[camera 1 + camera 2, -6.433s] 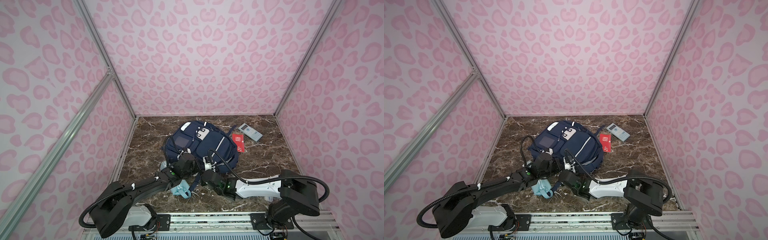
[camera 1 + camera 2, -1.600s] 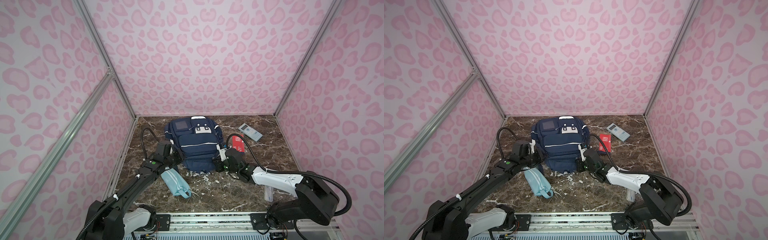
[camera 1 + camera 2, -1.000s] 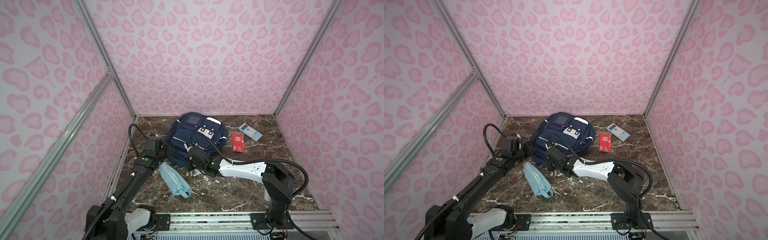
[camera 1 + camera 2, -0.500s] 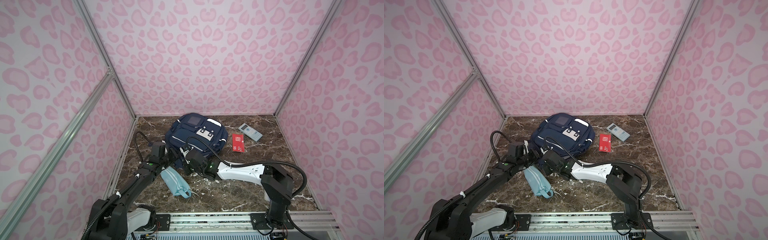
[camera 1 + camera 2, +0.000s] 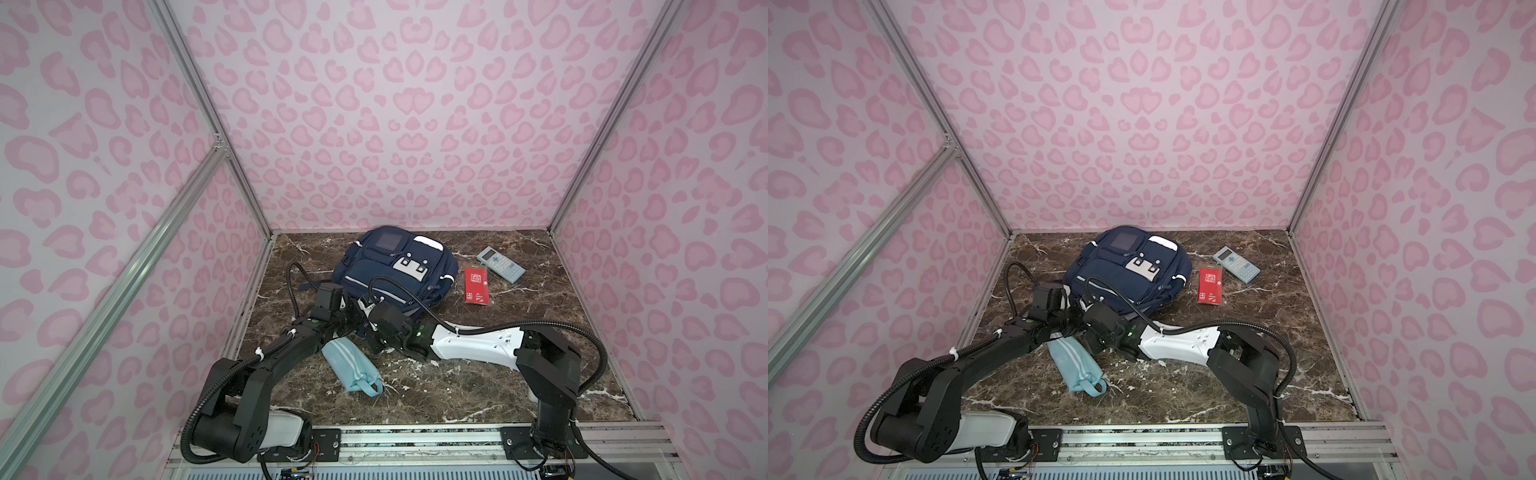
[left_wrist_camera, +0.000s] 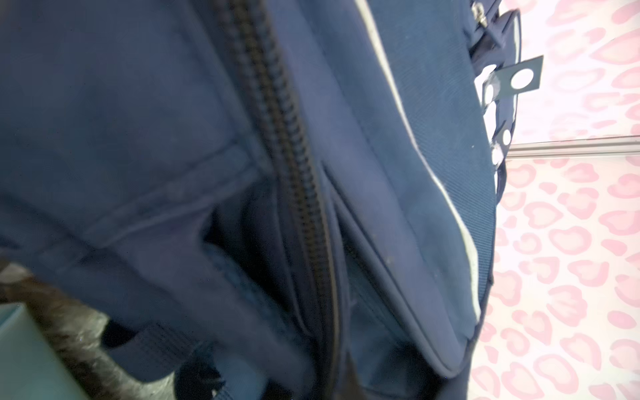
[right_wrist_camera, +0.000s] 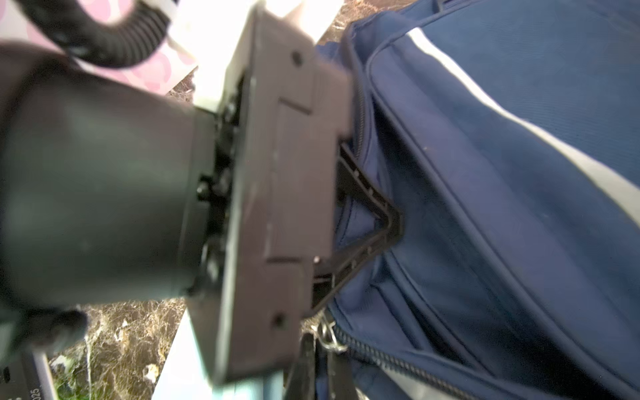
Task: Pack books, pencil case, and school supplies into a backpack
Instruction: Zip the student bag at the center of the table.
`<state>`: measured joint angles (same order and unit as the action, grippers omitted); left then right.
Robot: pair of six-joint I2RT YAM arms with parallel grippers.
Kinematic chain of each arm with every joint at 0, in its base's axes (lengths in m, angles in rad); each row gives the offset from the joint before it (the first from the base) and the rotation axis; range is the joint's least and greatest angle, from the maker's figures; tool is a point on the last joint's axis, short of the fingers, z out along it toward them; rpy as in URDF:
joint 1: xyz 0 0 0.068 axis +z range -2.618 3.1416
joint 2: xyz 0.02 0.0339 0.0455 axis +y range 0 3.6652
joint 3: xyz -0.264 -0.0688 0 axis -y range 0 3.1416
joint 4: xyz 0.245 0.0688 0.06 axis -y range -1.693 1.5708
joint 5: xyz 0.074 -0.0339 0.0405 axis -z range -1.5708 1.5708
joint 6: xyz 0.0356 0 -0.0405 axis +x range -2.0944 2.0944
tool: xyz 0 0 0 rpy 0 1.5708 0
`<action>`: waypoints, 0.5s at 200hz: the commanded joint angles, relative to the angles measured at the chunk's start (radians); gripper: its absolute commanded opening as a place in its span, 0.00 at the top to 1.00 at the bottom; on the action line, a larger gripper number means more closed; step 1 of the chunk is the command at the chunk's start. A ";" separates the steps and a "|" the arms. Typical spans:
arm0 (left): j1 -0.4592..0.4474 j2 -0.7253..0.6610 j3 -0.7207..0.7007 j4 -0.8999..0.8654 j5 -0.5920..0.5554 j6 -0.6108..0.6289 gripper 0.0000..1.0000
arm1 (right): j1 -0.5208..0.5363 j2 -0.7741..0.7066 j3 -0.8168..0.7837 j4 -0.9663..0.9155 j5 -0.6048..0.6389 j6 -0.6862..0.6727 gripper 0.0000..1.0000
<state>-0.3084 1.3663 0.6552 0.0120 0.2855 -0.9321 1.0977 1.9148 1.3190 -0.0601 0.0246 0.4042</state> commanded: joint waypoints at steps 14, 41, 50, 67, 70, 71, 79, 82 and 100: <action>-0.012 -0.016 0.044 0.063 0.125 -0.026 0.97 | 0.006 0.089 0.157 0.070 -0.062 -0.011 1.00; 0.014 -0.034 0.039 0.006 0.098 0.012 0.97 | -0.016 0.026 0.038 0.063 0.021 0.045 1.00; 0.038 -0.040 0.027 0.005 0.099 0.014 0.97 | -0.031 -0.015 -0.037 0.051 0.044 0.071 1.00; 0.084 -0.065 0.018 -0.012 0.090 0.026 0.97 | -0.050 -0.099 -0.216 0.062 0.094 0.111 1.00; 0.091 -0.071 0.020 -0.021 0.086 0.030 0.97 | -0.053 -0.114 -0.251 0.067 0.098 0.118 1.00; 0.093 -0.071 0.020 -0.021 0.084 0.032 0.97 | -0.054 -0.118 -0.262 0.069 0.100 0.120 1.00; 0.104 -0.085 0.029 -0.043 0.072 0.044 0.97 | -0.065 -0.152 -0.345 0.083 0.107 0.138 1.00; 0.107 -0.090 0.032 -0.048 0.071 0.049 0.97 | -0.070 -0.163 -0.371 0.087 0.107 0.145 1.00; 0.115 -0.114 0.062 -0.096 0.049 0.069 0.97 | -0.101 -0.215 -0.509 0.117 0.117 0.181 1.00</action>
<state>-0.2241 1.2877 0.6762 -0.0910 0.4305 -0.9203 1.0382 1.7393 0.9661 0.2241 0.0177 0.4969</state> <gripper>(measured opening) 0.116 0.066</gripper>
